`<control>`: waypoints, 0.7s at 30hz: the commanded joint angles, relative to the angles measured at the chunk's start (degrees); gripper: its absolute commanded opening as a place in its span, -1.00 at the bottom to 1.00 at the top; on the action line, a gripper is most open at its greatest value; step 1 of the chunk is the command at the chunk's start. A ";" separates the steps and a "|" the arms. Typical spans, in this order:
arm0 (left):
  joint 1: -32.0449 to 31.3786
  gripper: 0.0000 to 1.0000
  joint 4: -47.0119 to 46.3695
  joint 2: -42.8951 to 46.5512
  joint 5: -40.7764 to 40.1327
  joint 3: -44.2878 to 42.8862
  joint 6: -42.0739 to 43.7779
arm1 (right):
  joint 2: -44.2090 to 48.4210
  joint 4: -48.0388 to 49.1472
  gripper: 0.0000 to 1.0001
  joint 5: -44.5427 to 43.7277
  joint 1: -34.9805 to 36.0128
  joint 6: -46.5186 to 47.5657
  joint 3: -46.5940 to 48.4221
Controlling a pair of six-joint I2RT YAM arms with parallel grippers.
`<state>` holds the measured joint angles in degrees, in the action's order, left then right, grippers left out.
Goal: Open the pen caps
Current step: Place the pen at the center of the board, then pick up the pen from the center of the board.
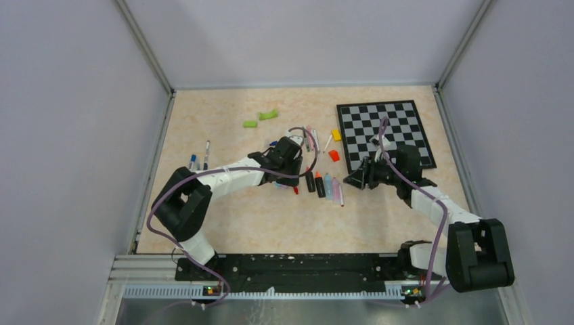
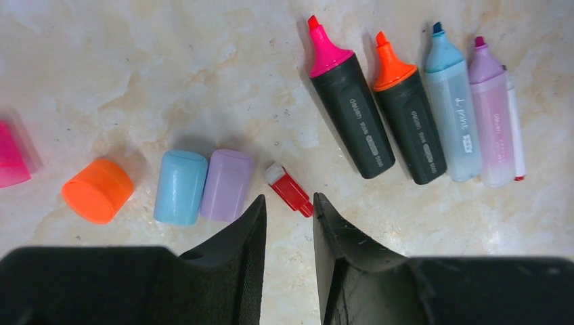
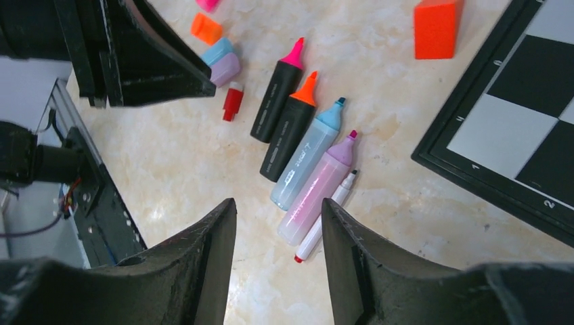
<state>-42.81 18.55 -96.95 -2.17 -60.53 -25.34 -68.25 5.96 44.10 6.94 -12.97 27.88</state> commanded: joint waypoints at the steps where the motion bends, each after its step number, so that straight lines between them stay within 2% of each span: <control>1: -0.12 -0.31 -0.17 7.33 -0.66 -0.36 1.96 | 2.50 -0.53 -0.01 8.16 -0.67 8.14 1.96; 5: 0.93 -0.28 -0.53 13.68 -4.45 3.13 7.48 | 3.73 -4.23 0.02 13.37 -2.54 14.92 3.40; 8: 4.80 -0.18 -1.51 18.64 -5.10 6.58 11.72 | 4.33 -6.60 0.03 15.17 -4.06 17.75 4.70; 11: 12.02 -0.06 -2.47 22.41 -3.92 9.60 15.22 | 5.14 -8.58 0.03 15.63 -4.55 19.37 5.42; 16: 22.52 0.40 -4.26 24.58 -7.76 12.40 19.55 | 5.45 -10.23 0.03 15.67 -4.57 20.86 6.20; 21: 34.33 0.45 -4.37 22.48 -8.65 12.74 21.01 | 5.77 -11.64 0.03 15.62 -4.57 21.67 6.87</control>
<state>-14.85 16.73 -73.80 -8.82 -48.27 -7.49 -64.12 -4.80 58.17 2.85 6.00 31.31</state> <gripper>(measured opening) 0.725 0.514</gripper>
